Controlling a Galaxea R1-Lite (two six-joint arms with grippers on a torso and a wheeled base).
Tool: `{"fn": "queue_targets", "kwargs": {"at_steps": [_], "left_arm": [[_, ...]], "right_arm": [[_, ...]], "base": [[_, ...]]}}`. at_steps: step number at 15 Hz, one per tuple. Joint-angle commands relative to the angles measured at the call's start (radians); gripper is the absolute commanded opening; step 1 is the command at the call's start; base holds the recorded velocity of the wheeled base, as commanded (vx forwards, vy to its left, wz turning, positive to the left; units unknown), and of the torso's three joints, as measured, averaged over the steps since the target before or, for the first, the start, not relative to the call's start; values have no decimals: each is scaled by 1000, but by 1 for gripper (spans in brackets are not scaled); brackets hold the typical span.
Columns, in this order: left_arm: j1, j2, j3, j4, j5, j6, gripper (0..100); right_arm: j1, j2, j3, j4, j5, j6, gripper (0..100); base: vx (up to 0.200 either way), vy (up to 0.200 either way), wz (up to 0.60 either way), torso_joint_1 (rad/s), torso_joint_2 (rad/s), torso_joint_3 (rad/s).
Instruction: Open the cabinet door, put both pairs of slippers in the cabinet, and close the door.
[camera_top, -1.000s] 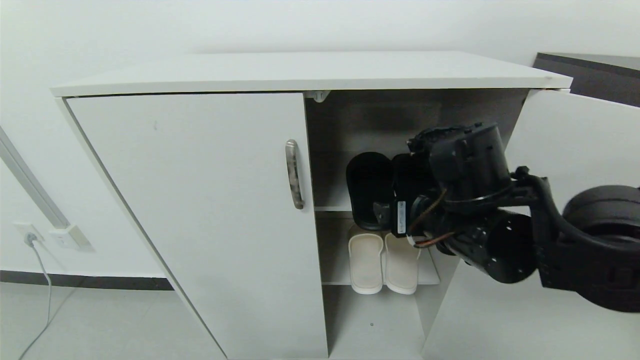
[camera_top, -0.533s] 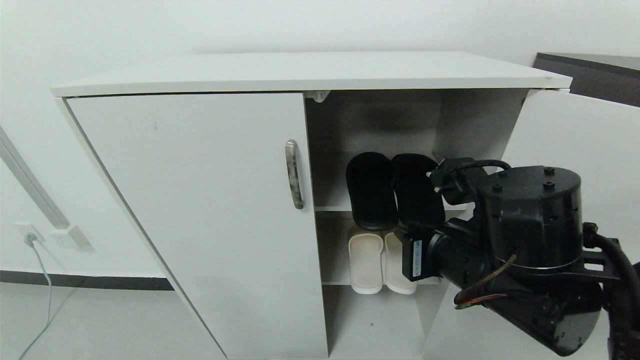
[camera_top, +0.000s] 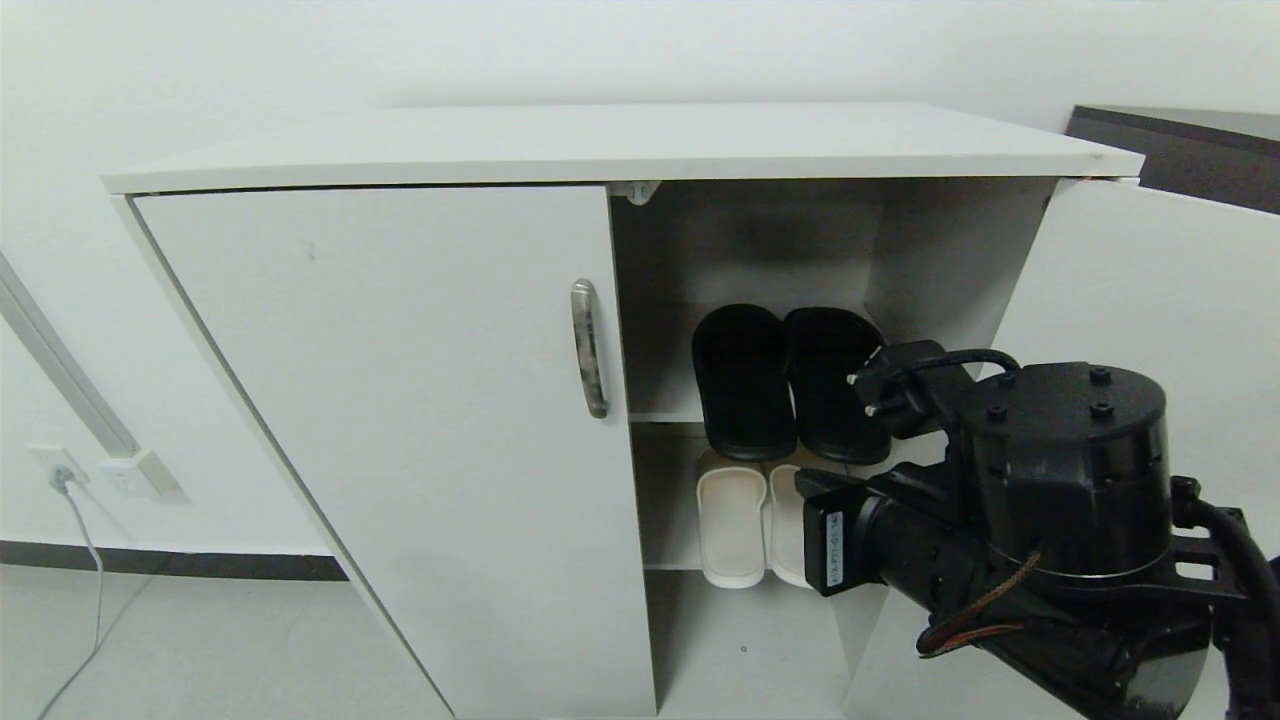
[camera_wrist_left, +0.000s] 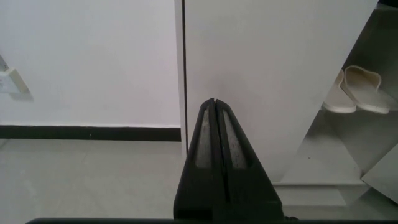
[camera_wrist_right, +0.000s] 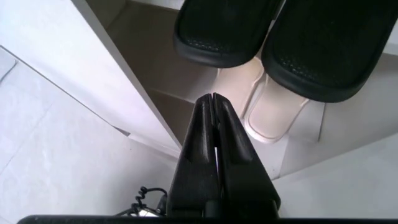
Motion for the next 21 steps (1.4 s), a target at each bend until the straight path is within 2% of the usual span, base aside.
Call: {"fn": "queue_targets", "kwargs": {"at_steps": [1, 7, 18, 21], "left_arm": [[0, 1, 0, 0, 0, 1, 0], [0, 1, 0, 0, 0, 1, 0], [0, 1, 0, 0, 0, -1, 0], [0, 1, 0, 0, 0, -1, 0]], "right_arm": [[0, 13, 7, 0, 0, 0, 0], [-1, 13, 10, -20, -2, -1, 0], [-1, 13, 30, -21, -5, -23, 0], [-6, 19, 62, -75, -4, -52, 0]], "base": [[0, 0, 0, 0, 0, 0], [0, 0, 0, 0, 0, 0], [-200, 0, 0, 5, 3, 2], [-200, 0, 0, 1, 4, 2]]}}
